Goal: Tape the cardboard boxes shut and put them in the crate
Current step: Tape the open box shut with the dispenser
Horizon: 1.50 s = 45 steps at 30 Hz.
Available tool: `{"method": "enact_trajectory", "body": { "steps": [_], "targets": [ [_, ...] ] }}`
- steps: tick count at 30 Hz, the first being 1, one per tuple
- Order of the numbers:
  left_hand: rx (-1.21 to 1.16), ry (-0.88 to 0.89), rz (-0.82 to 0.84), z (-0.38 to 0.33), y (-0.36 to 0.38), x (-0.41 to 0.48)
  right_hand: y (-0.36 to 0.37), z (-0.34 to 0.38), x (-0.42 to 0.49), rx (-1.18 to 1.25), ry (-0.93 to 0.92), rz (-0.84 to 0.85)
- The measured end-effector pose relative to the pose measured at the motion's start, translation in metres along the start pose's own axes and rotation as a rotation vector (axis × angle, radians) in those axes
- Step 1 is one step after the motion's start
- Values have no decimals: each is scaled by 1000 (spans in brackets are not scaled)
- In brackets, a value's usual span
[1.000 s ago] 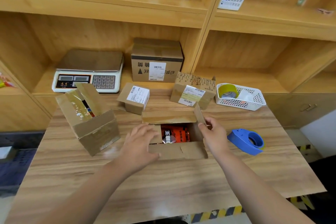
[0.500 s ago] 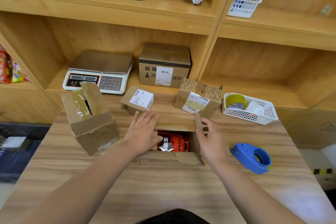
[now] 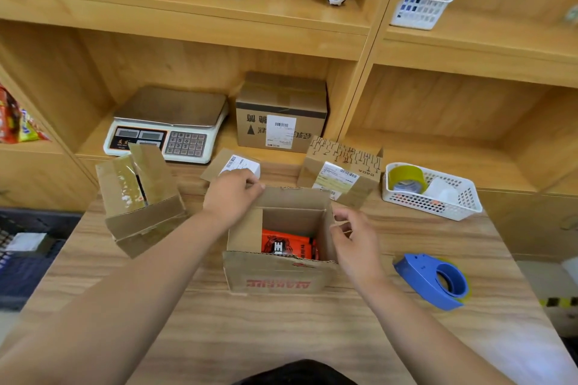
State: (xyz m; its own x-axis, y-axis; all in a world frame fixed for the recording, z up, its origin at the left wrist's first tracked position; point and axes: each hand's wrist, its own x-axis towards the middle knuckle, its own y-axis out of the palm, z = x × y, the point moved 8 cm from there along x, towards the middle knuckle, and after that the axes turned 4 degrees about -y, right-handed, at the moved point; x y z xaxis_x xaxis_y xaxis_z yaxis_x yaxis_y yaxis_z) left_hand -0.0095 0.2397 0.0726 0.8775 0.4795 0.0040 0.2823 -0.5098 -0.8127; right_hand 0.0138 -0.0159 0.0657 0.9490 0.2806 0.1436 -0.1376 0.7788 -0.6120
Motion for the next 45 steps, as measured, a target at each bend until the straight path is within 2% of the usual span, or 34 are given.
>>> {"method": "enact_trajectory", "body": {
  "steps": [4, 10, 15, 18, 24, 30, 32, 37, 45],
  "targets": [
    [-151, -103, 39, 5, 7, 5, 17, 3, 1, -4, -17, 195],
    [-180, -73, 61, 3, 11, 6, 36, -12, 7, -15, 112, 407],
    [-211, -45, 85, 7, 10, 2, 44, -19, 9, -82, 170, 511],
    [-228, -32, 97, 10, 10, -5, 42, -18, 10, -75, 169, 490],
    [-217, 1, 181, 16, 15, -29, 10, -1, 8, -129, -28, 228],
    [-359, -160, 315, 34, 28, -55, -3, -5, 1, -65, -145, 68],
    [-416, -208, 361, 38, 26, -58, -1, -4, -2, -23, -145, 94],
    [-497, -226, 488, 37, 30, -66, 20, -15, -11, 16, -97, 304],
    [-540, -196, 539, 39, 32, -71, 20, -21, -6, 47, -68, 379]
  ]
}}
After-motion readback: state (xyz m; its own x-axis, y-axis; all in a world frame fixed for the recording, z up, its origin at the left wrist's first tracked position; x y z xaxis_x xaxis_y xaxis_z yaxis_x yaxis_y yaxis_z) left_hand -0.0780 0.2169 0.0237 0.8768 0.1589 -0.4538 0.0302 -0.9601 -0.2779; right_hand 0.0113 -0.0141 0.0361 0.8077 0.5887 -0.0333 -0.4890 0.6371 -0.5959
